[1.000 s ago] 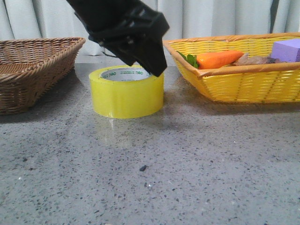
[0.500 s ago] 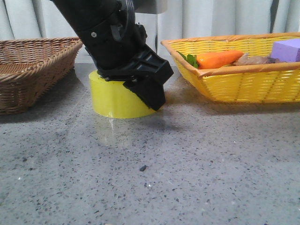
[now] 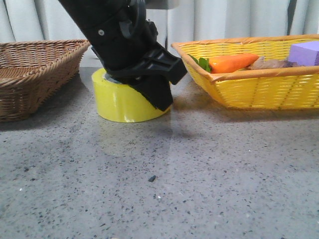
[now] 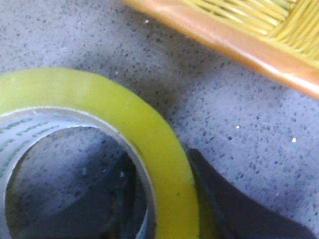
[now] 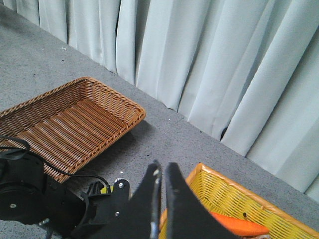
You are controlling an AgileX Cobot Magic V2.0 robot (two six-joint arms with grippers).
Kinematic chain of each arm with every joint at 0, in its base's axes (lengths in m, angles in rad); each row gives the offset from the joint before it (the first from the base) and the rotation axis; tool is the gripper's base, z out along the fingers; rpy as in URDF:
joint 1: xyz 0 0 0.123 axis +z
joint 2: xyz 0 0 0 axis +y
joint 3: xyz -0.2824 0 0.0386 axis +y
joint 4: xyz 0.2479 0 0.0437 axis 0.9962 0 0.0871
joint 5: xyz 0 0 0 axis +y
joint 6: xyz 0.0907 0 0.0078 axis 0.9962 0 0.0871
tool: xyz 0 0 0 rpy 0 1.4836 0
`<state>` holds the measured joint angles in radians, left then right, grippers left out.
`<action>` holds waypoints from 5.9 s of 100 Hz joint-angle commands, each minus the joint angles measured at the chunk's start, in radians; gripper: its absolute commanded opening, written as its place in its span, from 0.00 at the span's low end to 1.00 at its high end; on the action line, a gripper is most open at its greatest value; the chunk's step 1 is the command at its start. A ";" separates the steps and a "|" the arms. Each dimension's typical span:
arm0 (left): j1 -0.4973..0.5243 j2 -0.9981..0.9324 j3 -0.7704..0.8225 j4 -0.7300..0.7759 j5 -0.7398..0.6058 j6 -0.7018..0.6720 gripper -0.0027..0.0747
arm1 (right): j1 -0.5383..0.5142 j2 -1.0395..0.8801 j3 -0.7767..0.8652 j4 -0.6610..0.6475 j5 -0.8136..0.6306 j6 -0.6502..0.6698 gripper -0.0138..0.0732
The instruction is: Transfer tape with both arms
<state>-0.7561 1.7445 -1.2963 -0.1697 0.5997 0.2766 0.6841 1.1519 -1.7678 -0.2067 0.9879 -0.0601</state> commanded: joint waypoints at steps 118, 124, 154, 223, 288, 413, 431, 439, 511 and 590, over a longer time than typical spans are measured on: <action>0.438 -0.232 0.060 0.091 0.047 0.010 0.01 | 0.001 -0.022 -0.020 -0.011 -0.030 -0.009 0.07; 0.438 -0.230 0.060 0.091 0.047 0.010 0.04 | 0.001 -0.022 -0.020 -0.011 -0.032 -0.009 0.07; 0.462 -0.234 0.060 0.087 0.057 0.010 0.42 | 0.001 -0.022 -0.020 -0.011 -0.032 -0.009 0.07; 0.505 -0.799 0.164 -0.187 -0.067 0.007 0.01 | 0.001 -0.381 0.491 -0.011 -0.341 -0.009 0.09; 0.505 -1.604 0.846 -0.213 -0.250 0.007 0.01 | 0.001 -1.079 1.313 -0.045 -0.809 -0.009 0.09; 0.705 -1.779 1.247 0.040 -0.677 -0.211 0.01 | 0.001 -1.155 1.370 -0.045 -0.774 -0.009 0.08; 0.738 -1.780 1.310 0.075 -0.466 -0.306 0.01 | 0.001 -1.155 1.370 -0.045 -0.774 -0.009 0.08; 0.739 -1.780 1.310 0.149 -0.366 -0.340 0.01 | 0.001 -1.155 1.370 -0.045 -0.774 -0.009 0.08; 0.737 -1.780 1.308 0.155 -0.322 -0.343 0.01 | 0.001 -1.155 1.370 -0.045 -0.774 -0.009 0.08; 0.737 -1.780 1.308 0.155 -0.322 -0.343 0.01 | -0.561 -1.163 1.796 0.241 -1.429 -0.009 0.08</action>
<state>-0.0193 -0.0060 0.0016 -0.0186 0.3306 -0.0544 0.1935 -0.0121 0.0114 -0.0060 -0.3933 -0.0627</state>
